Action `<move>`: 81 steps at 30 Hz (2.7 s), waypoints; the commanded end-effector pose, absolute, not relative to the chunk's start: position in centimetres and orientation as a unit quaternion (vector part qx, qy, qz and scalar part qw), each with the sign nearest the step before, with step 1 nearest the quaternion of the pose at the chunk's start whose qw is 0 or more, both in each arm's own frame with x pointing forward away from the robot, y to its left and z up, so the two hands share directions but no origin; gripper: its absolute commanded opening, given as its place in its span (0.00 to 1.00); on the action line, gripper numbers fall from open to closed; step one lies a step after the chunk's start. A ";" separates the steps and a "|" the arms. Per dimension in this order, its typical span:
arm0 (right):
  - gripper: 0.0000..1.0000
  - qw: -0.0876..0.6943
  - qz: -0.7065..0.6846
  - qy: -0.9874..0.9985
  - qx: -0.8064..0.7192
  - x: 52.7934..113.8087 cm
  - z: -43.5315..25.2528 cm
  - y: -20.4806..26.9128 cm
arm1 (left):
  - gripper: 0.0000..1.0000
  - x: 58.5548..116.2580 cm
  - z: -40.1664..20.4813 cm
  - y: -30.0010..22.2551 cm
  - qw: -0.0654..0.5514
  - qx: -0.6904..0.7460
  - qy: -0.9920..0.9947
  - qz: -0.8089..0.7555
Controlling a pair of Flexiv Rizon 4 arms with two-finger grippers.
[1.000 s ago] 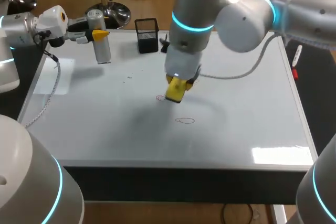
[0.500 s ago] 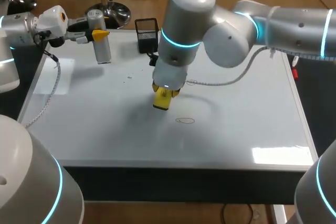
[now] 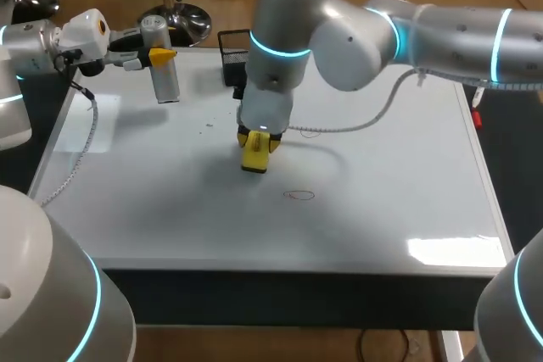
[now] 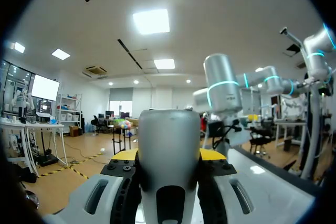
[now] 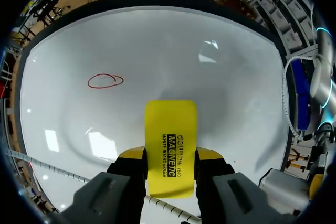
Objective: Pick up the inspection probe, press it on each red-marked spot on the whiteboard one by one, put down the probe, pick up the eraser, and wipe off all the red marks.
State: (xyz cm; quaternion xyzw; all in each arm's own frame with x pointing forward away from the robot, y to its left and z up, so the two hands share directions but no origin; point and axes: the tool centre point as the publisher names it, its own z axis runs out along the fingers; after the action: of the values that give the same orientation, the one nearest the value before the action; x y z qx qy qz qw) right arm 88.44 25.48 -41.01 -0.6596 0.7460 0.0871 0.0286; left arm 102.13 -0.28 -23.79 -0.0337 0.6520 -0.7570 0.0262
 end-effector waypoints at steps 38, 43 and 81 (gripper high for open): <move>0.00 -0.030 0.068 0.776 -0.626 87.3 -44.5 25.2 | 0.00 102.0 -23.6 -0.4 0.028 -0.035 0.653 -0.756; 0.00 -0.033 0.067 0.782 -0.619 87.1 -44.8 24.2 | 0.00 102.0 -23.6 -0.4 0.028 -0.035 0.653 -0.756; 0.00 0.013 0.021 0.795 -0.606 91.1 -34.4 18.4 | 0.00 102.0 -23.6 -0.4 0.028 -0.035 0.653 -0.756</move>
State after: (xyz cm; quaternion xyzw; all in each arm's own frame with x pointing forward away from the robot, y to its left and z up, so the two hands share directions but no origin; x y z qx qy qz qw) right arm 91.35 19.45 -36.40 -0.6052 0.7957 0.0221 0.0078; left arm 102.13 -0.28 -23.78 -0.0337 0.6521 -0.7570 0.0263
